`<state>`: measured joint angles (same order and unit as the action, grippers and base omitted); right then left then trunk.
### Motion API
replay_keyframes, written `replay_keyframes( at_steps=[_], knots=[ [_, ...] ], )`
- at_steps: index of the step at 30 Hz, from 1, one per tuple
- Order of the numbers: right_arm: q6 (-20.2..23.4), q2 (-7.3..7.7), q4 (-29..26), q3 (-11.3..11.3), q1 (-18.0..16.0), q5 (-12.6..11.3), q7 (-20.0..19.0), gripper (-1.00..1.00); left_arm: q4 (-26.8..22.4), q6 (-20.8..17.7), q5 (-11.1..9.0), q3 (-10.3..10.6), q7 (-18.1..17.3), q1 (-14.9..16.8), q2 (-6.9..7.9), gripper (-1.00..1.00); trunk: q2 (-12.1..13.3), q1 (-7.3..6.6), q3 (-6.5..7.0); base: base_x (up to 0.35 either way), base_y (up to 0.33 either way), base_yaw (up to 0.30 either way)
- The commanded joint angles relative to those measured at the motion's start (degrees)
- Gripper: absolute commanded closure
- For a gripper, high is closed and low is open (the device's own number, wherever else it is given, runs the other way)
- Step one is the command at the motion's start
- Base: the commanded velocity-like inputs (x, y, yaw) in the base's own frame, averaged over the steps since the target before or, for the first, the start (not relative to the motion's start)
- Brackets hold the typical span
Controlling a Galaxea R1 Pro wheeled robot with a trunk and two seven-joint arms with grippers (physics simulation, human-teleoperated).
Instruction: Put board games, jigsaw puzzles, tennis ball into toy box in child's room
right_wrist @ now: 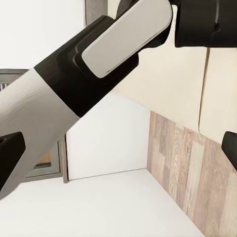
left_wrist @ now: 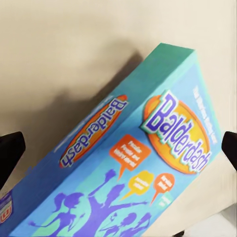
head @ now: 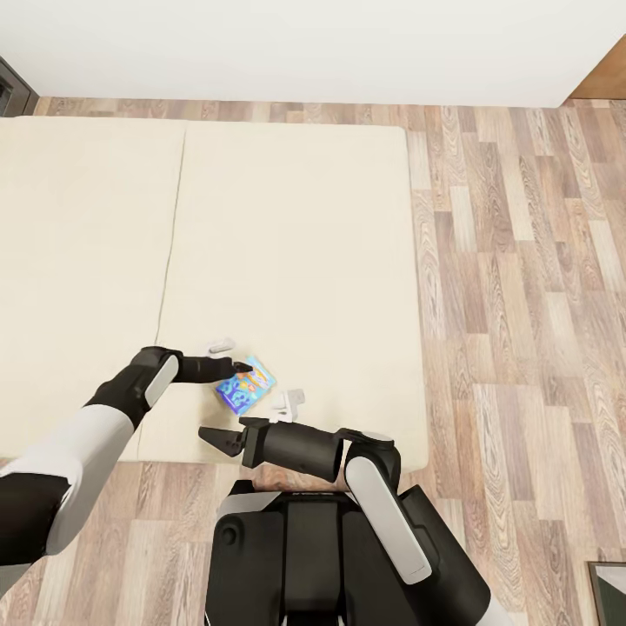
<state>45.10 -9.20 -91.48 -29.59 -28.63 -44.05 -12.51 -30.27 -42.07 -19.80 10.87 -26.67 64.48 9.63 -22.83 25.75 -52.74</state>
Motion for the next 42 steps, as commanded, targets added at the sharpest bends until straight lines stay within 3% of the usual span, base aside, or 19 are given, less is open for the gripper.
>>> replay_keyframes(
  at_steps=[1,16,31,42],
  knots=[
    [0.25,-0.03,-0.02,0.06,-0.02,0.19,-0.24,-1.00,-0.05,-0.21,-0.15,0.28,-0.06,0.00,-0.12,-1.00,-0.09,0.03,-0.06,0.000,0.000,0.000],
    [0.25,-0.03,-0.02,0.06,-0.02,0.19,-0.17,-1.00,2.27,-0.63,-0.15,0.25,-0.43,-0.05,-2.60,-1.00,-0.09,0.03,-0.06,0.000,0.000,0.000],
    [0.25,-0.03,-0.02,0.06,-0.02,0.19,-0.06,-1.00,2.39,-2.24,-0.42,0.13,-0.85,-0.05,-2.69,-1.00,-0.09,0.03,-0.06,0.000,0.000,0.000],
    [0.25,-0.03,-0.02,0.09,-0.02,0.19,-0.15,-1.00,2.41,-4.52,-0.46,-0.04,-0.98,-0.05,-1.69,-1.00,-0.09,0.03,-0.06,0.000,0.000,0.000]
  ],
)
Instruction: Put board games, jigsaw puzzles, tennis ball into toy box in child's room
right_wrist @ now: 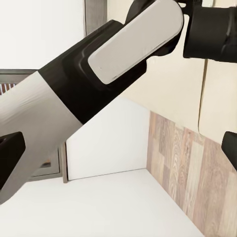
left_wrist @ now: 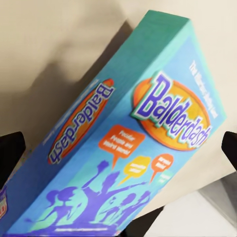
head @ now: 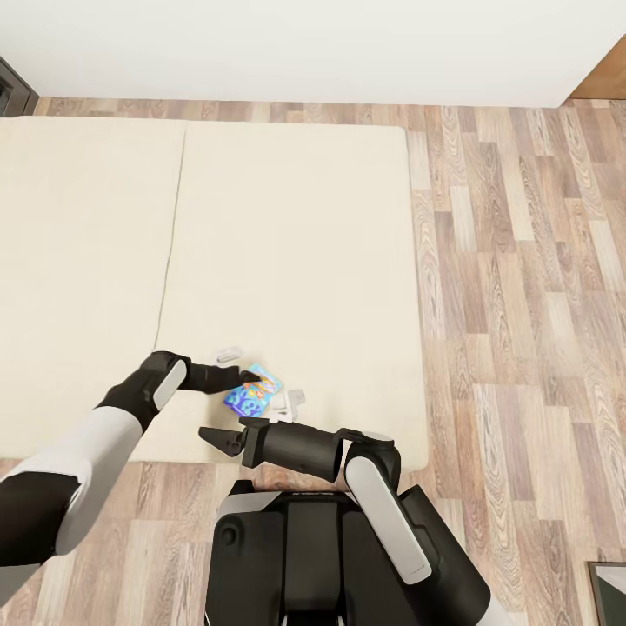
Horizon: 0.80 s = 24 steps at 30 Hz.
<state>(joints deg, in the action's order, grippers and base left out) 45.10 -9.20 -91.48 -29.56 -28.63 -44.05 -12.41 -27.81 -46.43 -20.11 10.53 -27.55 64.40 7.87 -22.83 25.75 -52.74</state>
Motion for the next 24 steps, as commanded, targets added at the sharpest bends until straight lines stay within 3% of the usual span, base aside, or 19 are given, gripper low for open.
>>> replay_keyframes(
  at_steps=[1,9,24],
  knots=[
    [0.25,-0.03,-0.02,0.05,-0.02,0.19,-0.26,-1.00,-0.05,-0.23,-0.14,0.31,-0.11,0.02,0.24,-1.00,-0.09,0.03,-0.06,0.000,0.000,0.000],
    [0.26,-0.03,-0.02,0.10,-0.02,0.19,-0.39,-1.00,-0.05,-1.33,-0.17,0.34,-0.14,0.02,2.58,-1.00,-0.09,0.03,-0.06,0.000,0.000,0.000],
    [0.30,-0.01,-0.02,0.11,-0.02,0.19,-0.42,-1.00,-0.05,-2.86,-0.05,0.42,-0.14,-0.18,3.01,-1.00,-0.09,0.03,-0.06,0.000,0.000,0.000]
  ],
)
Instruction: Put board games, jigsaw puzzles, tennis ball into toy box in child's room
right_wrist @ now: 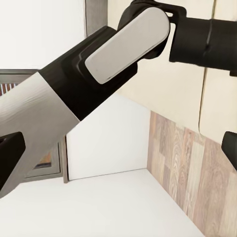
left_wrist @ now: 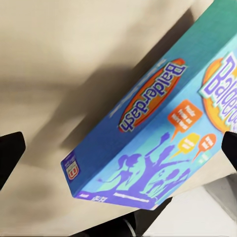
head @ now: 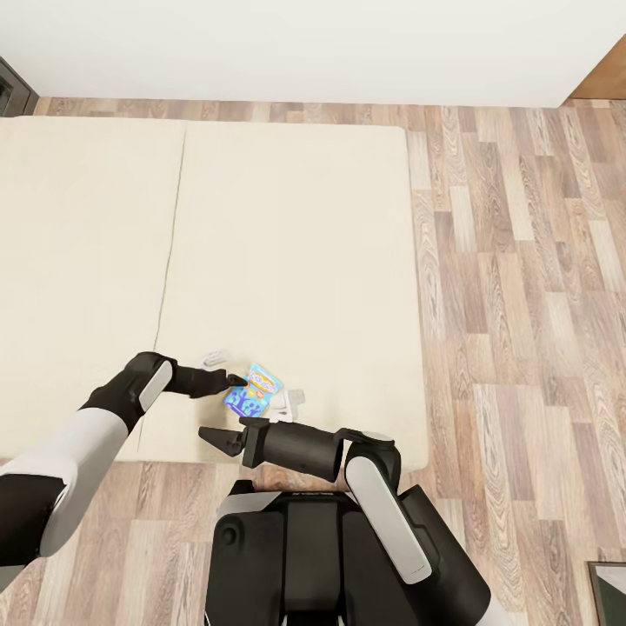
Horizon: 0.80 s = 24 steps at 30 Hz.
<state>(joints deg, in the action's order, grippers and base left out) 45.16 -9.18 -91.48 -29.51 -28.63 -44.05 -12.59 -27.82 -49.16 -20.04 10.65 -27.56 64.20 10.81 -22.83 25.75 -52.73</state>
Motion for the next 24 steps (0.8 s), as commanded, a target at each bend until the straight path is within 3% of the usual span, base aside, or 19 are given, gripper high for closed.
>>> replay_keyframes(
  at_steps=[1,19,24],
  knots=[
    [0.26,-0.03,-0.02,0.06,-0.02,0.19,-0.26,-1.00,-0.04,-0.17,-0.13,0.34,-0.11,0.01,0.04,-1.00,-0.09,0.03,-0.06,0.000,0.000,0.000],
    [0.28,0.04,-0.02,0.09,-0.02,0.19,-0.35,-1.00,0.39,-0.32,-0.09,0.57,-0.11,-1.12,-0.76,-1.00,-0.09,0.03,-0.06,0.000,0.000,0.000],
    [0.28,0.01,-0.02,0.08,-0.02,0.19,-0.33,-1.00,0.39,-0.33,-0.15,0.53,-0.12,-1.63,-1.89,-1.00,-0.09,0.03,-0.06,0.000,0.000,0.000]
  ],
)
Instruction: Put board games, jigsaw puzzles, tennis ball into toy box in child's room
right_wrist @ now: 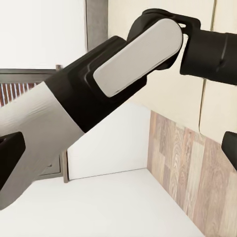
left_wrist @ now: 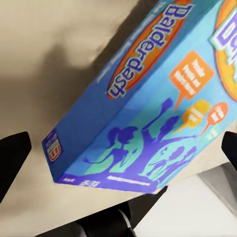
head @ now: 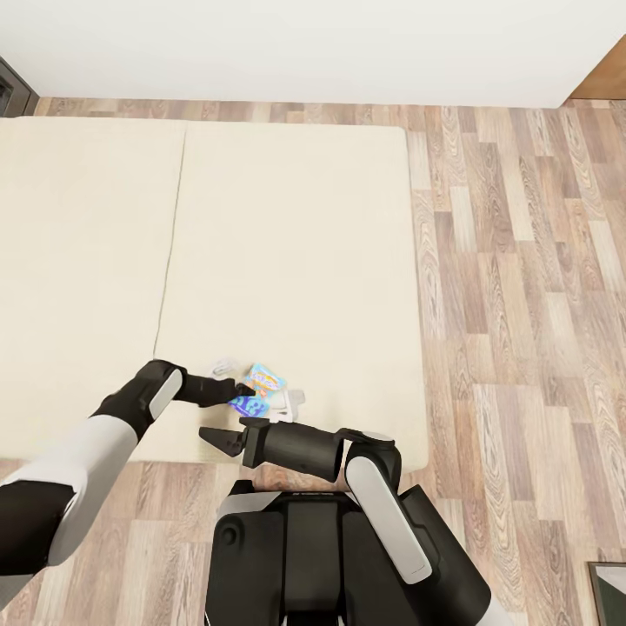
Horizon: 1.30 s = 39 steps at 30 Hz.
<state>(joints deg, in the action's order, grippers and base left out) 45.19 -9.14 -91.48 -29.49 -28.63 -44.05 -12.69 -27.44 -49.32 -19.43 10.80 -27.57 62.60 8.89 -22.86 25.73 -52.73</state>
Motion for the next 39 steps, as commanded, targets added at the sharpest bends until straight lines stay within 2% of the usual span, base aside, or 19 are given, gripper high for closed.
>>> replay_keyframes(
  at_steps=[1,10,20,29,39],
  knots=[
    [0.25,-0.02,-0.02,0.06,-0.02,0.19,-0.24,-1.00,0.02,-0.16,-0.76,0.37,-0.11,-0.07,-0.17,-1.00,-0.05,0.05,-0.07,0.000,0.000,0.000],
    [0.25,-0.03,-0.02,0.05,-0.02,0.19,-0.23,-1.00,0.19,-0.12,-0.62,0.38,-0.04,-1.26,-3.44,-1.00,-0.05,0.05,-0.07,0.000,0.000,0.000],
    [0.25,-0.07,-0.02,0.05,-0.02,0.19,-0.20,-1.00,0.19,-0.03,-0.68,0.42,-0.70,-1.43,-4.29,-1.00,-0.05,0.05,-0.07,0.000,0.000,0.000],
    [0.17,-0.07,0.03,0.05,-0.02,0.19,-0.12,-1.00,-0.28,0.52,-0.32,0.45,-6.80,-2.45,-5.16,-1.00,-0.05,0.05,-0.07,0.000,0.000,0.000],
    [0.16,-0.09,0.06,0.00,-0.02,0.19,-0.06,-1.00,-1.92,3.33,-0.26,0.45,-7.92,-3.11,-5.19,-1.00,-0.05,0.05,-0.07,0.000,0.000,0.000]
  ],
)
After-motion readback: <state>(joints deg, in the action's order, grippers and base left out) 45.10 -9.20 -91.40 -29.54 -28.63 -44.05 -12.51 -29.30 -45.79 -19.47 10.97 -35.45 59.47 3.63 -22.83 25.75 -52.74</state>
